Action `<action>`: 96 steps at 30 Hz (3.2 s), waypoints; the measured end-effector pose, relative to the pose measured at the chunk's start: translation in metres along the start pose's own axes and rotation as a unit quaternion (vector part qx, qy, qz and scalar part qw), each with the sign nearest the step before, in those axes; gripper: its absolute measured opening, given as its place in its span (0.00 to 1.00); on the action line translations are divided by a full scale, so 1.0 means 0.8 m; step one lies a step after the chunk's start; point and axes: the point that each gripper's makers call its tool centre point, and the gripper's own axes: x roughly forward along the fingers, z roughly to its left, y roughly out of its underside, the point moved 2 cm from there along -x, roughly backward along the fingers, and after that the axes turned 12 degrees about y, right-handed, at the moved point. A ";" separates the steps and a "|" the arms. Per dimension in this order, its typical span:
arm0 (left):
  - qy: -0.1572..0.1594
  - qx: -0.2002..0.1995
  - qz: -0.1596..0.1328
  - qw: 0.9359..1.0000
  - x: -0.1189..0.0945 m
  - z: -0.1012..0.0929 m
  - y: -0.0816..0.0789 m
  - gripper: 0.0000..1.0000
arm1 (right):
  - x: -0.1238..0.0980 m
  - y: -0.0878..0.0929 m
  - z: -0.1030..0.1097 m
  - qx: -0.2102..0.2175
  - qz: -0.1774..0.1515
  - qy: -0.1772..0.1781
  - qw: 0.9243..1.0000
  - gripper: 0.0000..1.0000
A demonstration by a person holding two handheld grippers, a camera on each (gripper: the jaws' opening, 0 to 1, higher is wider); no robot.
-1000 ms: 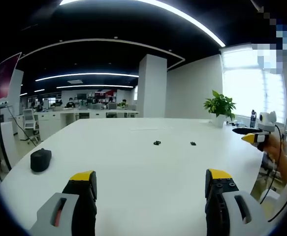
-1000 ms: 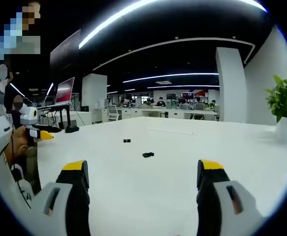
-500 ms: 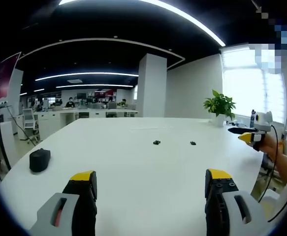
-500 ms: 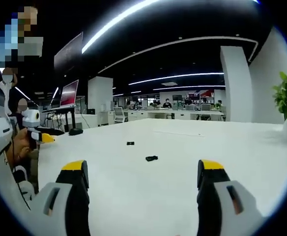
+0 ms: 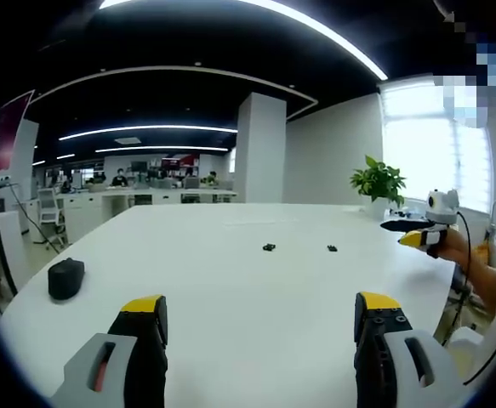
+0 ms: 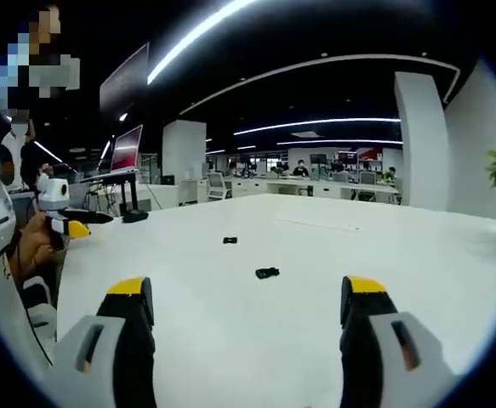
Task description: Snap the two parts of the plastic buckle together until the buckle closes and remains connected.
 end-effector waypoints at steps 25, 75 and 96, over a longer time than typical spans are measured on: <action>0.008 0.009 -0.003 1.000 0.006 -0.001 -0.004 0.92 | 0.035 -0.003 -0.004 -0.005 0.010 -0.018 1.000 0.91; 0.013 0.005 -0.002 1.000 0.002 0.002 0.000 0.92 | 0.104 0.009 0.002 -0.014 0.058 -0.034 0.998 0.87; 0.011 -0.002 0.000 1.000 0.002 0.005 0.004 0.92 | 0.132 0.025 -0.008 -0.023 0.089 -0.040 0.995 0.84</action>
